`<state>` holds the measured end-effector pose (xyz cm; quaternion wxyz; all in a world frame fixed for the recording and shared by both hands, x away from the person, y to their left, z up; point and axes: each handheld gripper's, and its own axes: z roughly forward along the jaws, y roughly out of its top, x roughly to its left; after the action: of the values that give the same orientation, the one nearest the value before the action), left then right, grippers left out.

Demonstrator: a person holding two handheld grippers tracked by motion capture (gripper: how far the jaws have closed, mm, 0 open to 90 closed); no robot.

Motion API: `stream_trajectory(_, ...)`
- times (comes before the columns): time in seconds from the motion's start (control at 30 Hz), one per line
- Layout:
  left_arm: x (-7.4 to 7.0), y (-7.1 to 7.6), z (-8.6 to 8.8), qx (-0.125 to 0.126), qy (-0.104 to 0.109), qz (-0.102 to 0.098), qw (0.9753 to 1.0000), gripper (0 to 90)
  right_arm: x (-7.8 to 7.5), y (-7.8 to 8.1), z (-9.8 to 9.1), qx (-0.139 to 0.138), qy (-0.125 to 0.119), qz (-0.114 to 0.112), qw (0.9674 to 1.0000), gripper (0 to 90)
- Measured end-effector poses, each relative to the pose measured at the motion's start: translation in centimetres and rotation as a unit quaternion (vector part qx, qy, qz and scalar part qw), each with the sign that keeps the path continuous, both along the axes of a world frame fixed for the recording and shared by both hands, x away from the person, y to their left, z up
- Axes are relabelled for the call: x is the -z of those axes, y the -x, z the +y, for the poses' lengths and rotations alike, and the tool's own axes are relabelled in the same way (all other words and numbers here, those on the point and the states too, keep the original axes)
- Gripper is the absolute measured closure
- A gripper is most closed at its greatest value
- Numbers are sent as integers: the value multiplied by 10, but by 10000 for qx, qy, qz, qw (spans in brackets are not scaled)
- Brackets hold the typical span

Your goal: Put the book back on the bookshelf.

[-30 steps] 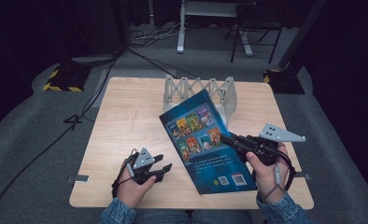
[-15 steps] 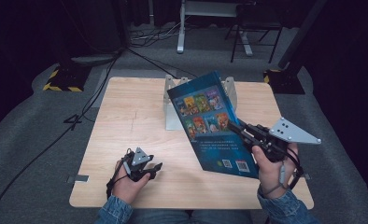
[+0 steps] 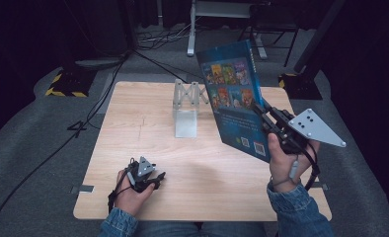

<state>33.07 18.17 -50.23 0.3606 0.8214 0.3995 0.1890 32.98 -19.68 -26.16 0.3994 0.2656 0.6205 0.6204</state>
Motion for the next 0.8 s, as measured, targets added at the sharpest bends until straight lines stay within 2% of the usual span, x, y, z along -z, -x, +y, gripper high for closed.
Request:
stream_trajectory(0.07,0,1,2,-50,9,14,10000,499,-1,-2,0,56,18,-46,10000,820)
stream_trajectory(0.17,0,3,9,-179,-10,4,9998,498,-3,-12,2,332,21,-193,9993,819)
stream_trajectory(0.23,0,4,11,-186,-47,-15,9998,498,-4,-18,2,501,31,-247,9984,819)
stream_trajectory(0.27,0,4,11,-186,-47,-15,9998,498,-4,-18,2,501,31,-247,9984,819)
stream_trajectory(0.3,0,4,11,-203,-50,-11,9998,499,-5,-26,4,659,33,-286,9974,819)
stream_trajectory(0.33,0,5,11,-209,-51,-3,9998,499,-5,-26,4,659,33,-286,9974,819)
stream_trajectory(0.43,0,6,11,-215,-78,-4,9997,498,-5,-40,7,877,-23,-303,9957,819)
stream_trajectory(0.57,0,6,11,-208,-60,-22,9998,498,-1,-51,15,1130,68,-423,9927,819)
stream_trajectory(0.6,0,6,11,-208,-60,-22,9998,498,-1,-51,15,1130,68,-423,9927,819)
stream_trajectory(0.63,0,6,12,-177,-85,-46,9998,498,2,-58,19,1256,80,-447,9910,818)
stream_trajectory(0.8,0,7,13,-171,8,-25,9999,498,10,-78,25,1455,124,-375,9886,818)
